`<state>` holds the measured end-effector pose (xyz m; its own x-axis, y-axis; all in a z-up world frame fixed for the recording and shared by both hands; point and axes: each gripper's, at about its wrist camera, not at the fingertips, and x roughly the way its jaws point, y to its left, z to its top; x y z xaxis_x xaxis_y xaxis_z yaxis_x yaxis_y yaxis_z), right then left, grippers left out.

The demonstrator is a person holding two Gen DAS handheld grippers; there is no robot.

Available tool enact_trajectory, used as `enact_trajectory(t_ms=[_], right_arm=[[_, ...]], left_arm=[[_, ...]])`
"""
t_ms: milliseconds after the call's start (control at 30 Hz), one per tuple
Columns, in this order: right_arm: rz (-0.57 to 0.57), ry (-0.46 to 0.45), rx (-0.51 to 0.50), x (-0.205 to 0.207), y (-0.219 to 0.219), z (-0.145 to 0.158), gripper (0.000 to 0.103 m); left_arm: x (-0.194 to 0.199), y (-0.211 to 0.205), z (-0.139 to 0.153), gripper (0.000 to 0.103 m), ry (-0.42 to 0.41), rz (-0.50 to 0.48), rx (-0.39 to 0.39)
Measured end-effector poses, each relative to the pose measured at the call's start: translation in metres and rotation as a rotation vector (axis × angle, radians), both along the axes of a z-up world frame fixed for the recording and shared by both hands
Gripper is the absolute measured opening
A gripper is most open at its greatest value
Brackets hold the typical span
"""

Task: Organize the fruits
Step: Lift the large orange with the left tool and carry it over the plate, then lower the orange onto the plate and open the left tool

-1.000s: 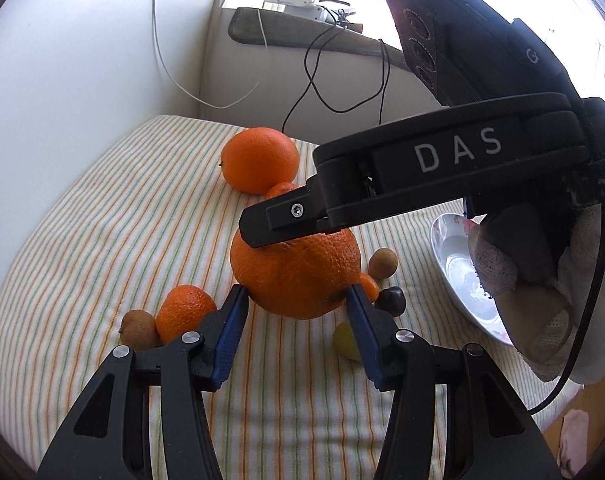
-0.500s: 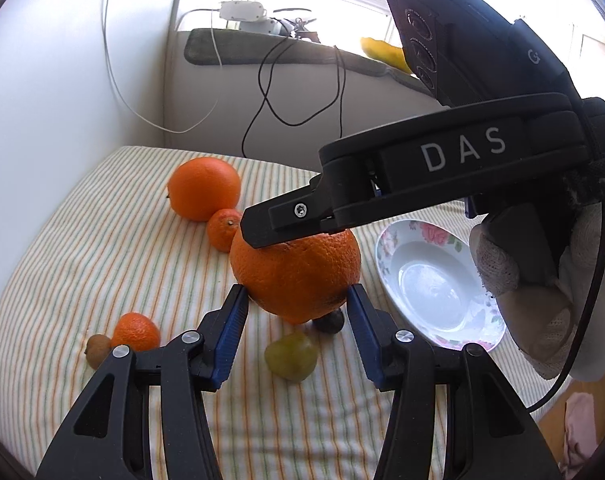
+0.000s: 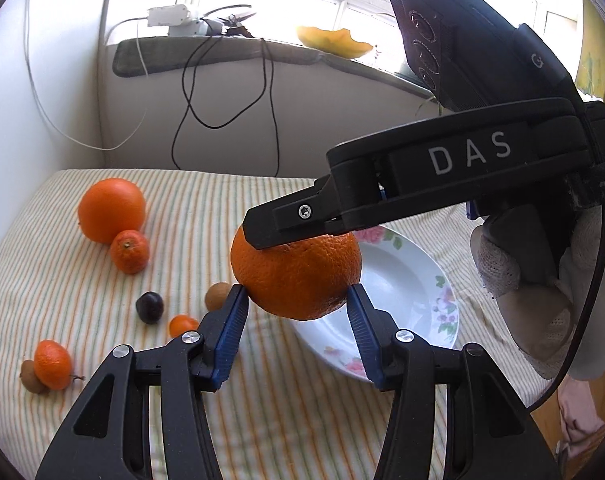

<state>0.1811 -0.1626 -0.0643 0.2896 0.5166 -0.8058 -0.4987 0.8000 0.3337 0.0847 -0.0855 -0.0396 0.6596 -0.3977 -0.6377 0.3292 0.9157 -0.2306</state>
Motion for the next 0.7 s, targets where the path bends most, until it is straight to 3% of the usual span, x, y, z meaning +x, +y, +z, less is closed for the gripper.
enact_trajectory(t_ms=[700], right_arm=[[-0.156, 0.024, -0.013, 0.015, -0.079, -0.023, 0.07]], left_arm=[[0.033, -0.063, -0.022, 0.05, 0.059, -0.117, 0.019]])
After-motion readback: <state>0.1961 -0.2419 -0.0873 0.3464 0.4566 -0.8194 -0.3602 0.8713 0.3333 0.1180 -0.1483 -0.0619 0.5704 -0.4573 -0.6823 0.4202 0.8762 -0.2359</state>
